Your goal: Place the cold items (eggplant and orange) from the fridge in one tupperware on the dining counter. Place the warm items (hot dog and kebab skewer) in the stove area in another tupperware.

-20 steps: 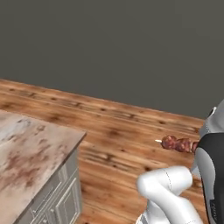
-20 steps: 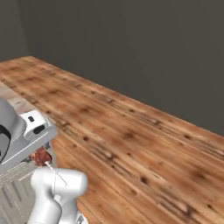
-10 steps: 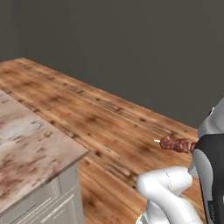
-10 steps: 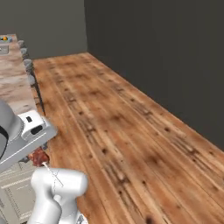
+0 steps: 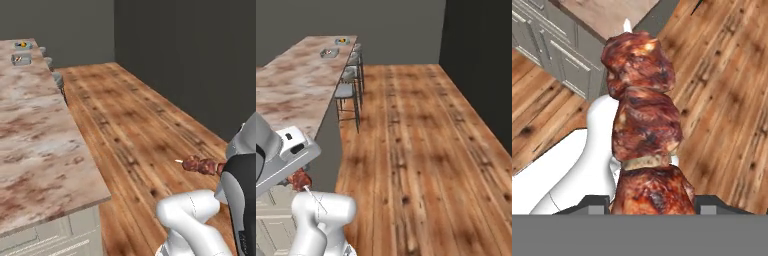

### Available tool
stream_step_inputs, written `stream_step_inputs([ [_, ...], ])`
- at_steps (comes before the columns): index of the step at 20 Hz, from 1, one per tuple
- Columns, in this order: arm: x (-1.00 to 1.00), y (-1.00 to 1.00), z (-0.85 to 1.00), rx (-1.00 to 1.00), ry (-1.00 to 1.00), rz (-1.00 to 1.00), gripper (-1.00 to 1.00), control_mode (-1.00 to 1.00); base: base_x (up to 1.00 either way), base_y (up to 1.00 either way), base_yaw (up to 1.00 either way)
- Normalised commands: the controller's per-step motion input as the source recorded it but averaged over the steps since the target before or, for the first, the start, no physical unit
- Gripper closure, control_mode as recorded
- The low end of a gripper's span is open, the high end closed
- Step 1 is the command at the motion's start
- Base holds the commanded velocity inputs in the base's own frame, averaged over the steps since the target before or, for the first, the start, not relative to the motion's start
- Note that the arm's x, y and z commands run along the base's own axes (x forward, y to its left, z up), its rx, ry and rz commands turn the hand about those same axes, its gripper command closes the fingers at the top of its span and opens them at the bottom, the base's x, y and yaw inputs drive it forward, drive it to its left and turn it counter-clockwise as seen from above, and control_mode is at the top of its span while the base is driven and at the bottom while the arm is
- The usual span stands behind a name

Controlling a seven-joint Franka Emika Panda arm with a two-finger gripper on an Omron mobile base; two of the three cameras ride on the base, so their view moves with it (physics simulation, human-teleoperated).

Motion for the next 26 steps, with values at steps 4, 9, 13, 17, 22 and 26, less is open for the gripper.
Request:
stream_step_inputs([
  [4, 0.00, 0.00, 0.00, 0.00, 0.00, 0.00, 1.00, 1.00, 0.96, -0.66, 0.57],
  [9, 0.00, 0.00, 0.00, 0.00, 0.00, 0.00, 1.00, 1.00, 0.77, -0.92, 0.45],
  [13, 0.00, 0.00, 0.00, 0.00, 0.00, 0.00, 1.00, 1.00, 0.74, -1.00, 0.35],
  [17, 0.00, 0.00, 0.00, 0.00, 0.00, 0.00, 1.00, 1.00, 0.99, -1.00, 0.29],
  [22, 0.00, 0.00, 0.00, 0.00, 0.00, 0.00, 1.00, 1.00, 1.00, -0.93, 0.28],
  [26, 0.00, 0.00, 0.00, 0.00, 0.00, 0.00, 1.00, 1.00, 1.00, -0.95, 0.23],
])
